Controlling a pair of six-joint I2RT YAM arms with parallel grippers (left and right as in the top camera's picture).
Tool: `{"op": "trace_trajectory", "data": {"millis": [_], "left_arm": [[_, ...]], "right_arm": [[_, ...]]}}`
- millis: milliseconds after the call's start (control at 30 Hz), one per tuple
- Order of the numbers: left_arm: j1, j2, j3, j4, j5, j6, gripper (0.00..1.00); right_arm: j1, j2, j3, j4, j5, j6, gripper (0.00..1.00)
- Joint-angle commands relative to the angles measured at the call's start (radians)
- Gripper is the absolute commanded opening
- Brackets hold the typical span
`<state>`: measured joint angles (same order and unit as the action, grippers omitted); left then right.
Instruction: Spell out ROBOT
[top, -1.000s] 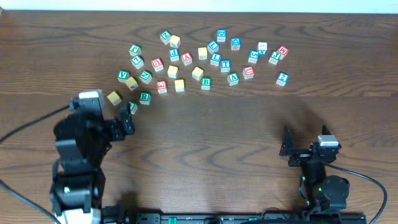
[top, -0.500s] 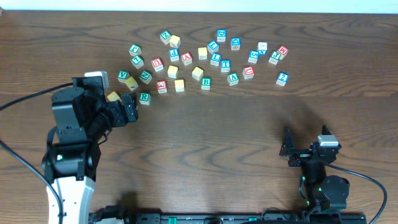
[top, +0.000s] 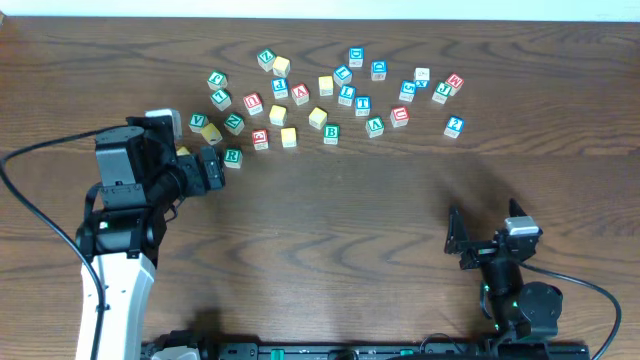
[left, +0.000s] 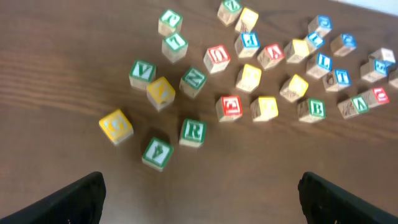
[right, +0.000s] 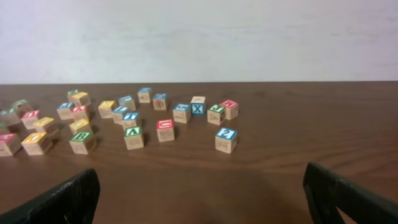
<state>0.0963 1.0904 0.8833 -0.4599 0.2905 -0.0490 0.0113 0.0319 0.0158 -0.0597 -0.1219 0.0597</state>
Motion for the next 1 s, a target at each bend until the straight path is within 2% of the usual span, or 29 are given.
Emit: {"op": "trace_trajectory", "data": {"millis": [0,167,433,600,767,967], "left_arm": [[-0.002,-0.002,0.043,0.005,0.013,-0.009,0.98],[-0.002,-0.002,0.097,-0.024,0.013,-0.042,0.98],[-0.002,0.062,0.275,-0.203,0.011,-0.042,0.98],[-0.002,0.153,0.41,-0.301,0.011,-0.042,1.0],[-0.003,0.275,0.519,-0.376,0.011,-0.042,0.97],[-0.003,0.381,0.539,-0.401,0.011,-0.042,0.97]], "right_arm": [[-0.008,0.066,0.085,-0.017,-0.063,0.01,0.99],[-0.008,0.253,0.287,-0.119,-0.093,0.009,0.99],[-0.008,0.652,0.69,-0.357,-0.161,-0.014,0.99],[-0.008,0.909,0.94,-0.537,-0.207,-0.017,0.99],[-0.002,1.197,1.223,-0.767,-0.25,-0.017,0.99],[0.017,1.389,1.389,-0.834,-0.309,-0.017,0.99]]}}
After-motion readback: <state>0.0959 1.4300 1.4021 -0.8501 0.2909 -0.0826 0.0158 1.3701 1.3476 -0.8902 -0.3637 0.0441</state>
